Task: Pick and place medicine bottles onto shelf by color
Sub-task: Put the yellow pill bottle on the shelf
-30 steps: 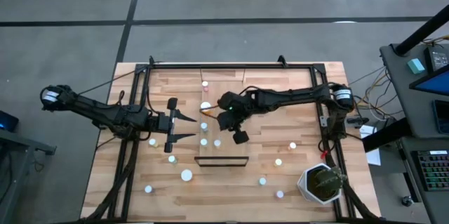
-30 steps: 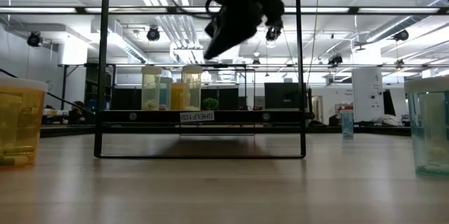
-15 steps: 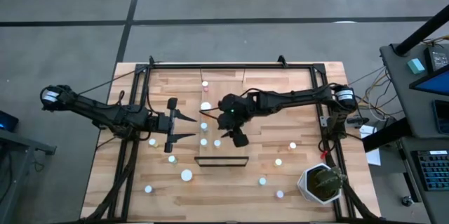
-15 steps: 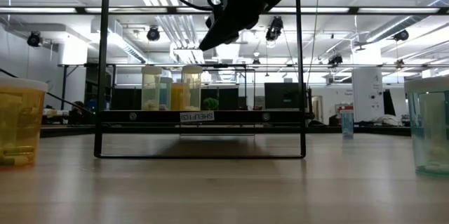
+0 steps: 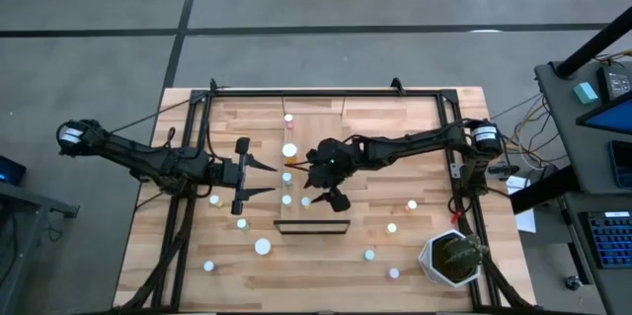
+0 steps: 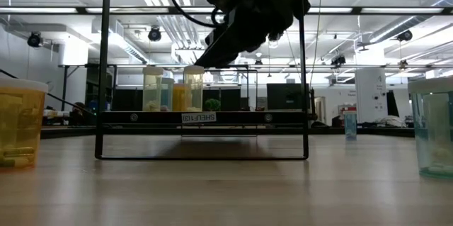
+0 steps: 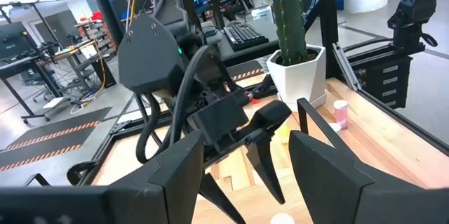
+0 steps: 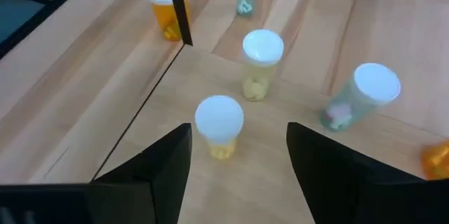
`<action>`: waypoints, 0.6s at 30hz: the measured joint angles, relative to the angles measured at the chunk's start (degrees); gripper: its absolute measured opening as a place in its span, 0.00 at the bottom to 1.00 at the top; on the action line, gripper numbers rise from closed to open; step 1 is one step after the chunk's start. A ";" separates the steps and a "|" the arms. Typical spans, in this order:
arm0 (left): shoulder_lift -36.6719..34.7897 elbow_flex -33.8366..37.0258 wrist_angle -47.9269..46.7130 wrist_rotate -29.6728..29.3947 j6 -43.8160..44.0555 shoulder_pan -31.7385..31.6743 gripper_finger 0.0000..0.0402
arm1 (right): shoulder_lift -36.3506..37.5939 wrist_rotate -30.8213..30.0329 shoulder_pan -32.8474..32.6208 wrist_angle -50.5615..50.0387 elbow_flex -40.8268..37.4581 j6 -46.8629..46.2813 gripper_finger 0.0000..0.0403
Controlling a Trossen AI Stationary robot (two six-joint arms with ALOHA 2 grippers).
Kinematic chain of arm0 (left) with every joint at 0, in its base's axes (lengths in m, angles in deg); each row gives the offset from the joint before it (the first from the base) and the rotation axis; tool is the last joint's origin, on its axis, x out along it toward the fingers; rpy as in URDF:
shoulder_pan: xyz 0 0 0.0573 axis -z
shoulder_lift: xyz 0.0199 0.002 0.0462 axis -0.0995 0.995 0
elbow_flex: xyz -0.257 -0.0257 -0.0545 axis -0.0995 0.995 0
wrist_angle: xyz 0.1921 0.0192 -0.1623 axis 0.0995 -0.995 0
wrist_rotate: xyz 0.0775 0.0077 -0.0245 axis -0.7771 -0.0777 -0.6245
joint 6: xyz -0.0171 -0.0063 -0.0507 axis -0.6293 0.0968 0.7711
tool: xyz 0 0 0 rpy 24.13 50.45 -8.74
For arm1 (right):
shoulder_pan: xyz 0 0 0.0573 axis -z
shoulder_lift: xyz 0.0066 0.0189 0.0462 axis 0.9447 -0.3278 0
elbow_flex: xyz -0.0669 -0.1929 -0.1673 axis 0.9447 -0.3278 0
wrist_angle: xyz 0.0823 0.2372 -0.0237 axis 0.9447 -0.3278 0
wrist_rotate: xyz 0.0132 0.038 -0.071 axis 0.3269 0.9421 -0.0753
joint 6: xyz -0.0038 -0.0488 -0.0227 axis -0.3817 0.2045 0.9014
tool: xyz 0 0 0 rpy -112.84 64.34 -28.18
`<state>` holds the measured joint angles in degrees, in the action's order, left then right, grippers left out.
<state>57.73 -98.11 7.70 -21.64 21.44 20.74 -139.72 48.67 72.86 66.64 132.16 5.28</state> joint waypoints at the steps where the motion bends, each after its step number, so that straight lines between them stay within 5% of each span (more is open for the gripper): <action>1: 0.00 0.00 0.00 0.00 0.00 0.00 0.48 | -0.01 0.85 0.01 1.04 -0.41 -0.02 0.55; 18: 0.00 0.00 0.31 0.00 0.00 0.00 0.48 | -4.69 2.58 -0.61 7.05 -0.78 -0.13 0.54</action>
<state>57.73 -98.11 8.01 -21.64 21.44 20.74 -144.41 51.25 72.25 73.69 131.38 5.16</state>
